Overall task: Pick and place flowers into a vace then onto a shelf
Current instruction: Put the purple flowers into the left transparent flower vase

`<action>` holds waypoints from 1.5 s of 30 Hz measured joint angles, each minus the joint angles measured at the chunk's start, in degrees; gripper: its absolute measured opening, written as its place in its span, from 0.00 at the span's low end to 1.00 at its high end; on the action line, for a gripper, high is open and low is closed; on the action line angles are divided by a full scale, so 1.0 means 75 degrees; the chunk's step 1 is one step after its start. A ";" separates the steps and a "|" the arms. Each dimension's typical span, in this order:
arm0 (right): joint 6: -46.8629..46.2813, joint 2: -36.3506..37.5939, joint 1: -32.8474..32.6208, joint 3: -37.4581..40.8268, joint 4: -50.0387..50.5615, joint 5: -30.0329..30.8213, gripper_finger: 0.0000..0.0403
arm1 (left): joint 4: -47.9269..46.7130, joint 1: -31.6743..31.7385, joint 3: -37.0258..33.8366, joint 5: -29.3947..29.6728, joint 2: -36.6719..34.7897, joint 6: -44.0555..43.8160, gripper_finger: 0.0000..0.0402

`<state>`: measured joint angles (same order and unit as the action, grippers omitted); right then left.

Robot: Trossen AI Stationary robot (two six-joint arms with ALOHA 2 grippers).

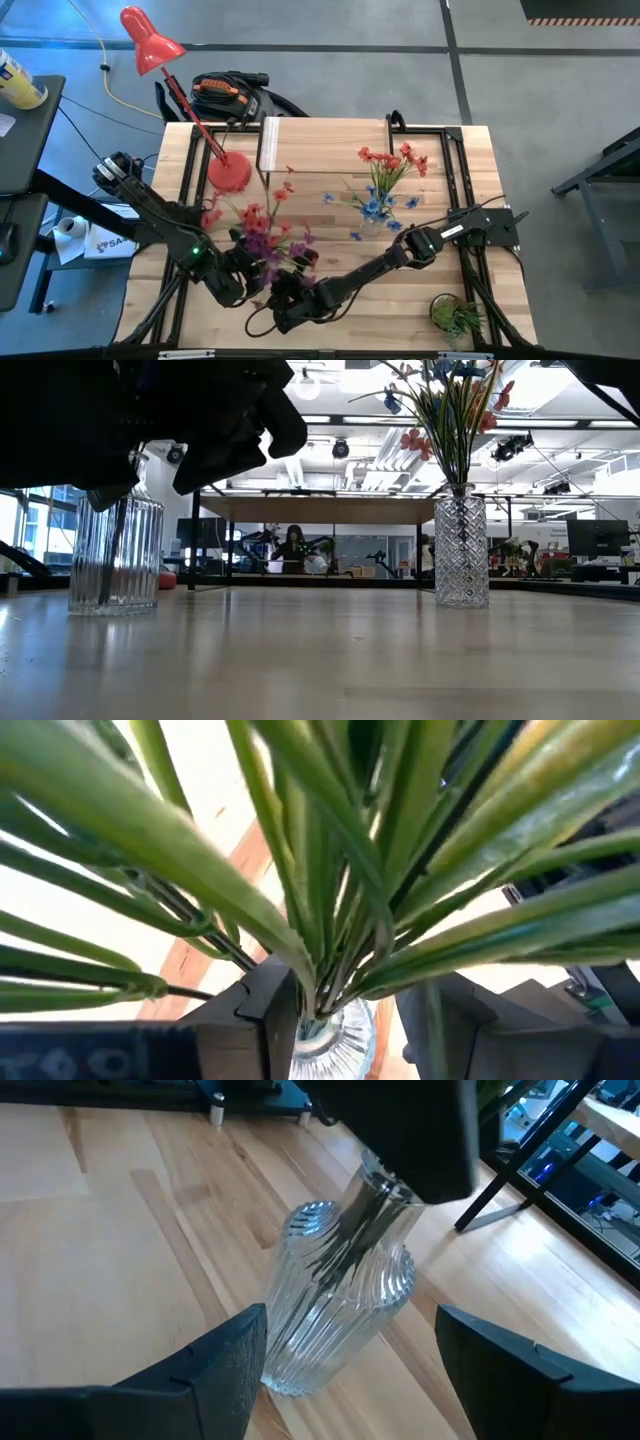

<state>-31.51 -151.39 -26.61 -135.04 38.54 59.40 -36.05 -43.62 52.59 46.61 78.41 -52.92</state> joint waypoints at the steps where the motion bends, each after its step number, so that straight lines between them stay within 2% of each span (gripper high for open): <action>1: -0.0002 0.0000 0.0000 0.0002 0.0004 -0.0005 0.69 | -0.0048 0.0000 0.0022 0.0000 0.0000 -0.0001 0.48; 8: -0.0217 0.0000 0.0052 0.0003 -0.0065 0.0051 0.69 | -0.0355 -0.0001 0.0136 -0.0313 -0.0006 0.0002 0.51; 14: 0.0051 0.0000 -0.0112 0.0009 -0.0533 0.0740 0.69 | -0.0417 -0.0003 0.0136 -0.0462 -0.0006 0.0022 0.52; 20: 0.0232 -0.0003 -0.0353 0.0009 -0.0596 -0.0326 0.69 | -0.0446 -0.0009 0.0136 -0.0587 -0.0006 0.0025 0.53; 22: 0.0219 -0.0003 -0.0289 0.0009 -0.0468 -0.0945 0.70 | -0.0446 -0.0009 0.0136 -0.0586 -0.0006 0.0022 0.53; 26: 0.0359 0.0151 -0.0307 0.0026 -0.0026 -0.1515 0.69 | -0.0444 -0.0008 0.0136 -0.0587 -0.0006 0.0024 0.52; 30: -0.1237 0.0335 -0.0457 -0.0003 0.0064 -0.1476 0.69 | -0.0453 -0.0006 0.0136 -0.0535 -0.0006 0.0022 0.52; 33: -0.3050 0.0344 -0.0527 0.0012 0.0883 -0.1386 0.69 | -0.0461 -0.0006 0.0136 -0.0513 -0.0006 0.0022 0.51; 36: -0.4789 0.0512 -0.0652 0.0023 0.1884 -0.1902 0.69 | -0.0468 -0.0006 0.0136 -0.0512 -0.0006 0.0022 0.51; 41: -0.5371 0.0801 -0.1063 -0.0003 0.2718 -0.2684 0.69 | -0.0466 0.0009 0.0136 -0.0500 -0.0006 0.0022 0.51; 45: -0.5619 0.0859 -0.1179 0.0015 0.3111 -0.2903 0.69 | -0.0432 0.0009 0.0136 -0.0513 -0.0006 0.0020 0.50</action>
<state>-73.65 -144.95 -35.45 -134.93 61.87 37.63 -39.29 -43.54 53.60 42.76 78.37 -52.77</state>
